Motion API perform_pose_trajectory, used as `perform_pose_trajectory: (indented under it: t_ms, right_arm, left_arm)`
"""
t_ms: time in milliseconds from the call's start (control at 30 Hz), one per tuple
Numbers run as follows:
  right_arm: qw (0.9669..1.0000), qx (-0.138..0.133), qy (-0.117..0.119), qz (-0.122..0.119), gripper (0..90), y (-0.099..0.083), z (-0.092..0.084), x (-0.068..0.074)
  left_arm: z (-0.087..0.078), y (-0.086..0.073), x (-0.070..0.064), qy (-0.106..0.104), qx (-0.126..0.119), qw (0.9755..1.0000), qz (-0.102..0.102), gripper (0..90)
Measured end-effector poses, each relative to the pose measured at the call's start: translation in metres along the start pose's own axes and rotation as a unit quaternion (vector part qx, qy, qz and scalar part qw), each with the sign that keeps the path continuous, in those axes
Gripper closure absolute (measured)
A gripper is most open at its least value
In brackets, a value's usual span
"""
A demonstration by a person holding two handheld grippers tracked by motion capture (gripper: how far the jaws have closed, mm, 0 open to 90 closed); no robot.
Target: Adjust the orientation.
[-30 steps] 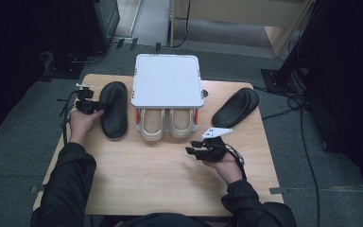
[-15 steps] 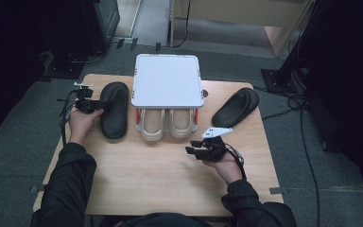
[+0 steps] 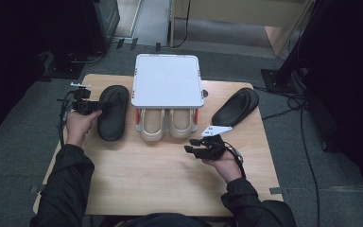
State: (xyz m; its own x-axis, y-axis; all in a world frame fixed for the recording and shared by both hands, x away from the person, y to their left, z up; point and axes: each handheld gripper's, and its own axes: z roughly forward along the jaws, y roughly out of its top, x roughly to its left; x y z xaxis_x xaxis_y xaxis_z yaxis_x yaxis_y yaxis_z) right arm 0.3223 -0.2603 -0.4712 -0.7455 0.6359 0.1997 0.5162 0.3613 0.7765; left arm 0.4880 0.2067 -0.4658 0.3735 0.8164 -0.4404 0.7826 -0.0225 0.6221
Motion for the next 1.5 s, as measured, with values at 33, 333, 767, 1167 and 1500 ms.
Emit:
perform_pose_trajectory:
  t_ms: [33,333,767,1167,1500]
  right_arm:
    - [1.0,0.002,0.0,0.002,59.4,0.001,0.0,0.0]
    - [0.9998,0.005,0.012,-0.012,59.4,0.007,0.008,0.0]
    - [0.9991,0.014,0.03,-0.026,59.4,0.013,0.02,0.006]
    - [0.9988,0.02,0.03,-0.033,59.4,0.015,0.023,0.007]
    - [0.9983,0.023,0.036,-0.038,59.4,0.015,0.026,0.01]
  left_arm:
    - [-0.002,0.0,-0.001,-0.001,-0.002,1.0,0.0,67.5]
    - [-0.017,-0.001,-0.006,-0.011,-0.015,0.9998,-0.011,67.5]
    - [-0.039,0.003,-0.027,0.004,-0.022,0.9997,0.014,67.6]
    - [-0.058,0.036,-0.043,-0.001,-0.038,0.9992,0.009,67.6]
    - [-0.066,0.059,-0.059,0.004,-0.039,0.9991,0.012,67.5]
